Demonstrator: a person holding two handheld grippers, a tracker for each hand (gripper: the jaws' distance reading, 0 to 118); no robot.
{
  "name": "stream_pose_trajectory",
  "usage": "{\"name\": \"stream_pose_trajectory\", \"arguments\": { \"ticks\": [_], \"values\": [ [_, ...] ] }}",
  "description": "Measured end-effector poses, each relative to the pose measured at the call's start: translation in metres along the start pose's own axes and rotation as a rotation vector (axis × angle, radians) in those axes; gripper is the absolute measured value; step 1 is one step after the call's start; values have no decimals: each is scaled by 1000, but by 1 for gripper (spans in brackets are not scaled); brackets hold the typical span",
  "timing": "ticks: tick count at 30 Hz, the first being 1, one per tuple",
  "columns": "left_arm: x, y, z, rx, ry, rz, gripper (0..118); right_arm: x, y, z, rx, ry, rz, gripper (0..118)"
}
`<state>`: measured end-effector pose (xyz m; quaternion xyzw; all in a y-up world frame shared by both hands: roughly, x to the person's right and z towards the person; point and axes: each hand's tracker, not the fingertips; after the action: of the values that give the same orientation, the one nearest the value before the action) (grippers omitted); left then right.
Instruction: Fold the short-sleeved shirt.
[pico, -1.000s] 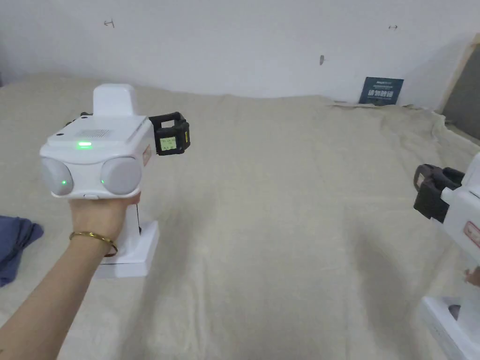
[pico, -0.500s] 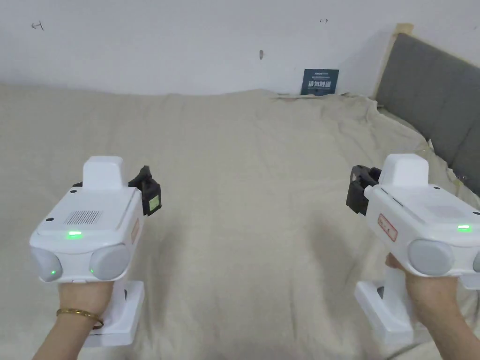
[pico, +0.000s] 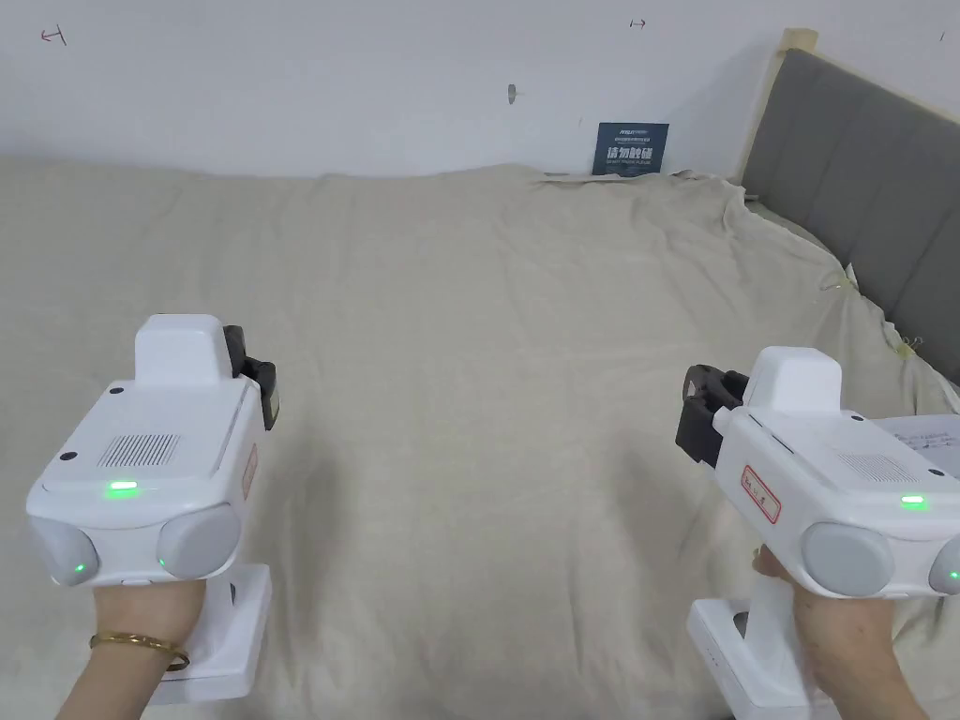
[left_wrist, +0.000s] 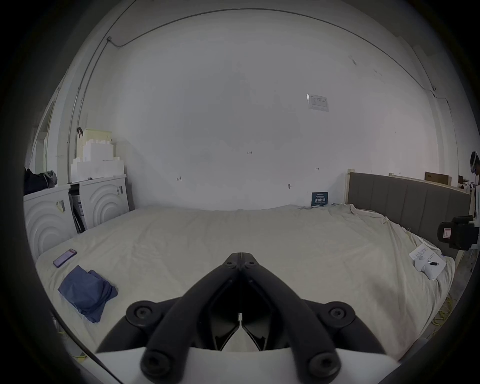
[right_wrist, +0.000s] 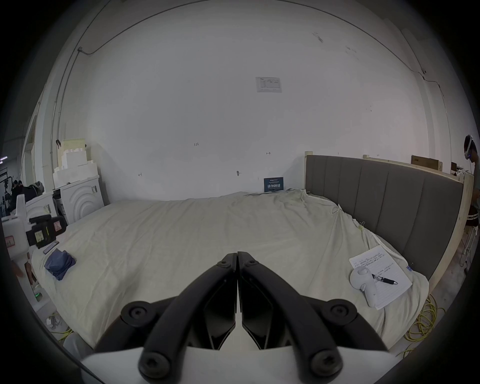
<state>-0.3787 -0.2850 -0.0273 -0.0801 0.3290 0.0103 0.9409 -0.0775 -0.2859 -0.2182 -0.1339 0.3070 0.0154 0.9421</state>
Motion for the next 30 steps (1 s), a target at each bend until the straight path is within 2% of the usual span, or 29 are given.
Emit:
{"name": "stream_pose_trajectory", "arguments": {
  "ticks": [11,30],
  "values": [
    [3,-5,0,-19,-9,19,0,-13,1,14,37,4,26,0],
    [6,-7,3,-23,-22,25,0,-18,7,14,52,6,25,0]
  ]
}}
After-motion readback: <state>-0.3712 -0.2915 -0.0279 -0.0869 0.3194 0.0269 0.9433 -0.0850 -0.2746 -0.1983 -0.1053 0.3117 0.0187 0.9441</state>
